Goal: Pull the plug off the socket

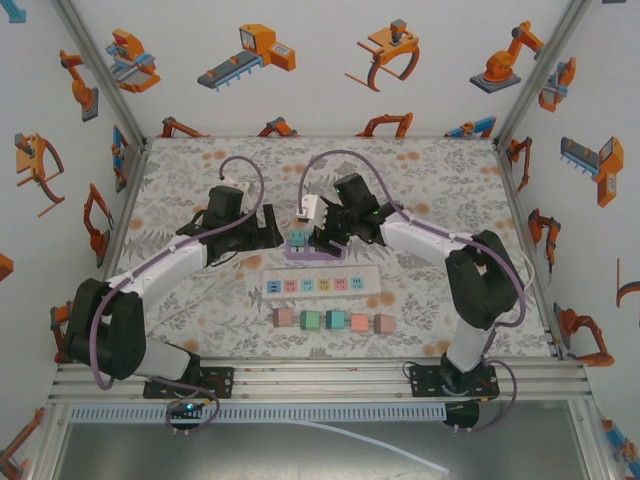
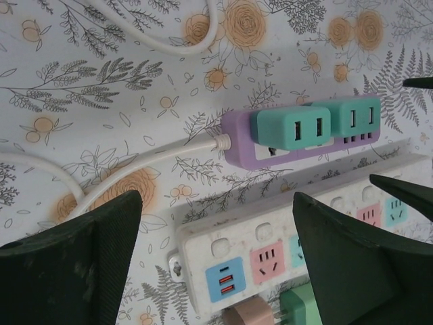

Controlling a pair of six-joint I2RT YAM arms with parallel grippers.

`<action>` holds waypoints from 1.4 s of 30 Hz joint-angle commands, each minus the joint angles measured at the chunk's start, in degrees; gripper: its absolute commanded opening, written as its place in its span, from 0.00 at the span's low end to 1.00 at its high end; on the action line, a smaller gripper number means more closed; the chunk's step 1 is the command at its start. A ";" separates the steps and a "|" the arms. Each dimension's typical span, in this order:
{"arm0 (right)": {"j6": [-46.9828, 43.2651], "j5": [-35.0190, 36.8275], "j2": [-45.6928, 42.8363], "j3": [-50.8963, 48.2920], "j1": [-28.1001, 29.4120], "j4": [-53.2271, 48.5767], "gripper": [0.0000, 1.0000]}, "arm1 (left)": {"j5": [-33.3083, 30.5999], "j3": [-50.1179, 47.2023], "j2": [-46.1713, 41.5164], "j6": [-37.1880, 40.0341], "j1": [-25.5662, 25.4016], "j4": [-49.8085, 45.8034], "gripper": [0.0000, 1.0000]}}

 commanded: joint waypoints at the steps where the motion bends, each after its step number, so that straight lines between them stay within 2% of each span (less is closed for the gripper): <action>1: -3.07 -3.64 2.70 4.22 0.03 -0.57 0.64 | 2.08 1.88 2.22 1.60 0.62 1.35 0.82; 3: -3.07 -4.71 4.44 6.00 0.03 -1.75 0.60 | 2.01 2.20 3.42 1.93 0.79 1.54 0.81; 8: -3.24 -6.89 6.92 8.36 0.05 -3.66 0.42 | 1.44 3.08 6.12 2.74 0.76 2.10 0.77; 12: -3.80 -8.20 7.24 8.30 0.06 -3.69 0.34 | 1.87 3.72 7.72 2.85 0.79 2.09 0.75; 22: -4.40 -9.89 7.61 8.12 0.21 -3.29 0.28 | 3.41 4.75 12.90 2.47 0.70 2.94 0.70; 29: -4.39 -9.88 7.52 7.95 0.31 -3.29 0.28 | 3.83 4.72 15.52 2.79 0.45 2.79 0.65; 42: -4.39 -9.17 6.23 10.21 0.74 -5.69 0.24 | -3.76 3.93 18.35 3.33 -1.21 -4.17 0.64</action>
